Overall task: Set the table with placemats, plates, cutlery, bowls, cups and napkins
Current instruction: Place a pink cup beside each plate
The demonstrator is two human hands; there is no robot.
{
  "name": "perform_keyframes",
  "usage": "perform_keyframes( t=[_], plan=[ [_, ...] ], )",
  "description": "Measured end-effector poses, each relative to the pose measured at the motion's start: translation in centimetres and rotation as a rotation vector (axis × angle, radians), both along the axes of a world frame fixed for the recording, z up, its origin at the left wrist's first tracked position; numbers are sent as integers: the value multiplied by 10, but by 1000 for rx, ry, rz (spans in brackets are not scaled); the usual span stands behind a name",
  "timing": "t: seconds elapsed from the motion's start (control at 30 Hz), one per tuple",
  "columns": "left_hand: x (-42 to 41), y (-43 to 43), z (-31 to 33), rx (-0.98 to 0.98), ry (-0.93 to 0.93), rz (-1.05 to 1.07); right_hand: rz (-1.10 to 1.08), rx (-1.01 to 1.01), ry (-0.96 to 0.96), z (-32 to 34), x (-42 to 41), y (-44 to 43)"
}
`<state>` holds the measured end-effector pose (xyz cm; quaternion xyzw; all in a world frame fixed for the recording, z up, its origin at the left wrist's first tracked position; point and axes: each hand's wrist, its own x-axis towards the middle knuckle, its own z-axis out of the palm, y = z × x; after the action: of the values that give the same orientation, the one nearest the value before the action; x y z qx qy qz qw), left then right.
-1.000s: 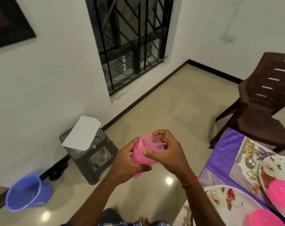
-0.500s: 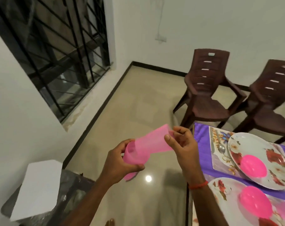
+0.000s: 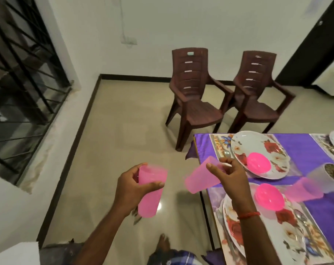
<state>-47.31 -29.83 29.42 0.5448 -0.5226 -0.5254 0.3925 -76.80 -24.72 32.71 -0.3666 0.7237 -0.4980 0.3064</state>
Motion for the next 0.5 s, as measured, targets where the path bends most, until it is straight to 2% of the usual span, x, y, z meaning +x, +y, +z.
perform_keyframes(
  t=[0.27, 0.5],
  plan=[
    [-54, -73, -1, 31, -20, -96, -148, 113, 60, -17, -55, -34],
    [-112, -131, -5, 80, -26, -198, -332, 189, 268, -29, -124, -59]
  ],
)
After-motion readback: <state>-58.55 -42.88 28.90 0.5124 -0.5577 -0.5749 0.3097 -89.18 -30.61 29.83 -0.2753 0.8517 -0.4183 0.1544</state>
